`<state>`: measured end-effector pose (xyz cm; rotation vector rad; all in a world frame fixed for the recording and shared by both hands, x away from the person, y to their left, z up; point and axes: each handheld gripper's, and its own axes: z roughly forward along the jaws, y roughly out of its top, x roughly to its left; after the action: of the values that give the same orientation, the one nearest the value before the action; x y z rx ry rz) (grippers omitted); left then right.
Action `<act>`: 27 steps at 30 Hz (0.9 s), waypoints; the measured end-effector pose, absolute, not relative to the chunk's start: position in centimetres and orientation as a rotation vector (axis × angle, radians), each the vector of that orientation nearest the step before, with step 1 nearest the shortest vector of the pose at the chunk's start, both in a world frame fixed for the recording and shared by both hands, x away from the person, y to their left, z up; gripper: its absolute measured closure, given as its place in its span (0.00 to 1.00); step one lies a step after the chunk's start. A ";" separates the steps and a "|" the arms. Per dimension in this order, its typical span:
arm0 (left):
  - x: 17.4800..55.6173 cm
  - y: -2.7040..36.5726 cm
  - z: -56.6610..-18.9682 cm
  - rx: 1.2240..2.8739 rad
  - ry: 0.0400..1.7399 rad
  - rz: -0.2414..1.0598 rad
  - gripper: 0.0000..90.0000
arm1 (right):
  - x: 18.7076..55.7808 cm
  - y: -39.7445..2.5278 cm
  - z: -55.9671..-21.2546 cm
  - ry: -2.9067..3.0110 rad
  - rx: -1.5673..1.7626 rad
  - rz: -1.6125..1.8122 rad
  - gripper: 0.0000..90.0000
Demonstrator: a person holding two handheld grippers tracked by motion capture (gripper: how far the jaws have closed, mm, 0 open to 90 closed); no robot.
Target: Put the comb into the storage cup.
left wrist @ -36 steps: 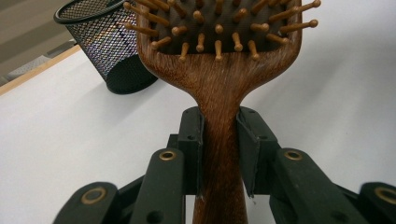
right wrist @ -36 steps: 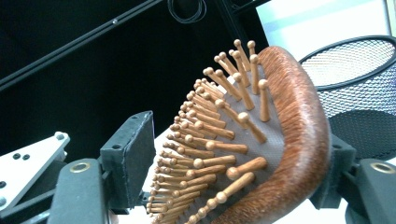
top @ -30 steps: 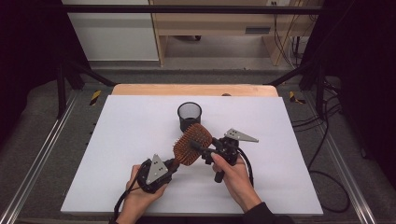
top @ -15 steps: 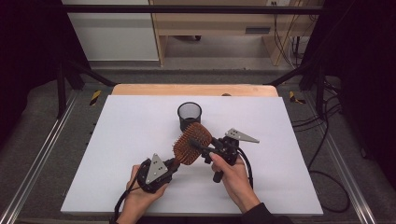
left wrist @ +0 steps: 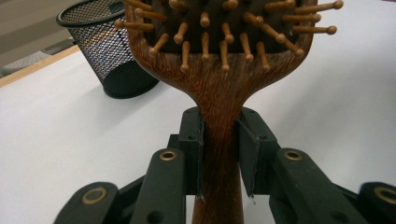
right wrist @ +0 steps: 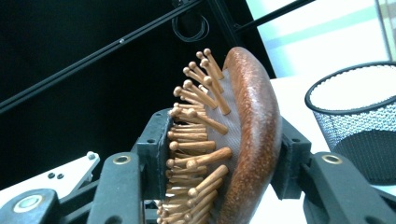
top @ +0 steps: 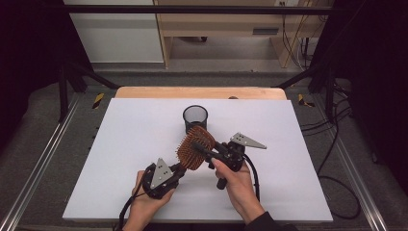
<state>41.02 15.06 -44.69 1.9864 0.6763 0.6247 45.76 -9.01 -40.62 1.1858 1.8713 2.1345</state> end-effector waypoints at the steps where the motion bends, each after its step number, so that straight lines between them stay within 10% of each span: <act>1: 41.0 15.1 -44.6 1.980 0.676 0.624 0.81 | 45.6 -8.9 -40.4 1.872 1.187 2.127 0.55; 27: 41.7 17.3 -44.4 1.802 0.820 0.574 0.77 | 46.6 -5.4 -37.0 1.952 1.166 2.017 0.59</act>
<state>41.72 17.26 -44.39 1.8022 0.8201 0.5739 46.57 -5.45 -36.97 1.1663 1.9517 2.0165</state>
